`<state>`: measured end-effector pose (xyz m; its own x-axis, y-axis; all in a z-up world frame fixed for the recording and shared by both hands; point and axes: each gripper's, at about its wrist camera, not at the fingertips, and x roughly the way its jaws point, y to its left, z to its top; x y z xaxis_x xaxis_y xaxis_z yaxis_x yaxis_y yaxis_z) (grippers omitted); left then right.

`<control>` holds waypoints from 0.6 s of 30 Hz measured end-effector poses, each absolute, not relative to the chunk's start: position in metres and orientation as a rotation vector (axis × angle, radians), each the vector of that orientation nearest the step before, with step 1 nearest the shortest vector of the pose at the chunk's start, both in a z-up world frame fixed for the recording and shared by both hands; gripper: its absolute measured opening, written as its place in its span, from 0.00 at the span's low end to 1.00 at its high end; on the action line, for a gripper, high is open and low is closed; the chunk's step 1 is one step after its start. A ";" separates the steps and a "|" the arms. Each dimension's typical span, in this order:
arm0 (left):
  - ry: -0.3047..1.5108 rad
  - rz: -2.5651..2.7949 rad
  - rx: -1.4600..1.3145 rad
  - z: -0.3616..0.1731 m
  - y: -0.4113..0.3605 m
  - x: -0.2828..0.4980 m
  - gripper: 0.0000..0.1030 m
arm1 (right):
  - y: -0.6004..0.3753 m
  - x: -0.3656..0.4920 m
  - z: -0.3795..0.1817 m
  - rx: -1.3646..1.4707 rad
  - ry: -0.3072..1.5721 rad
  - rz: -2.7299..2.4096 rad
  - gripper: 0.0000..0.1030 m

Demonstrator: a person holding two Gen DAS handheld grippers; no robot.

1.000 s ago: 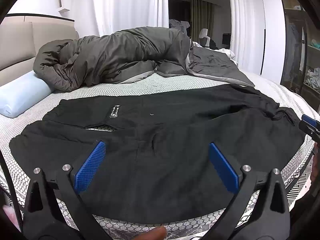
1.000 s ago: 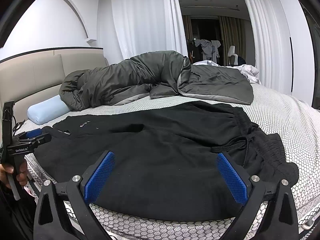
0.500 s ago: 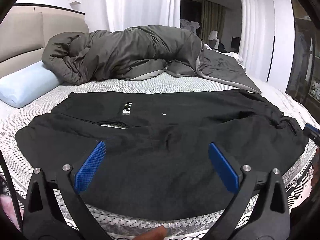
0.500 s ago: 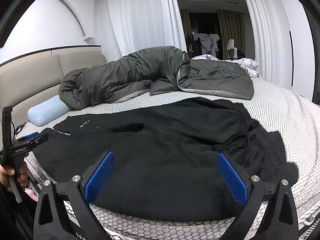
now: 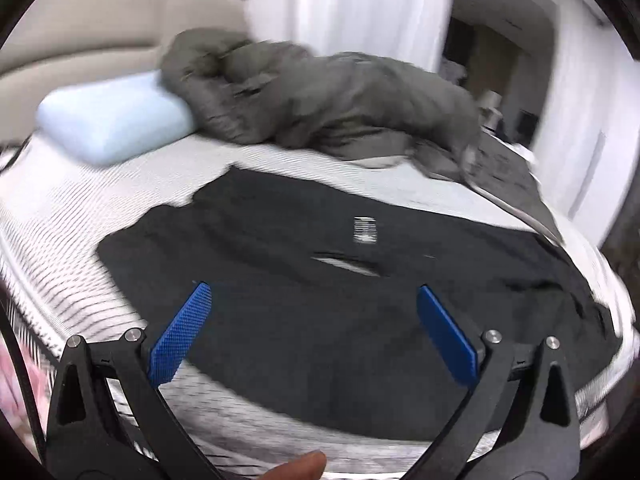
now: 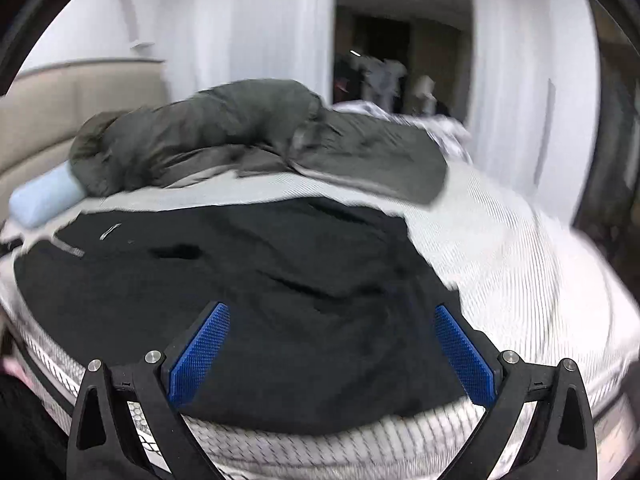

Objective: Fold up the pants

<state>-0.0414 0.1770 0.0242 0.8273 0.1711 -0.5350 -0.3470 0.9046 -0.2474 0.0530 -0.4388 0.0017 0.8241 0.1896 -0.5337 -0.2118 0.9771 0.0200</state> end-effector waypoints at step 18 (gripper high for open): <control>0.696 0.348 -0.649 -0.045 0.321 -0.004 0.11 | -0.505 0.046 -0.064 0.293 0.765 0.144 0.92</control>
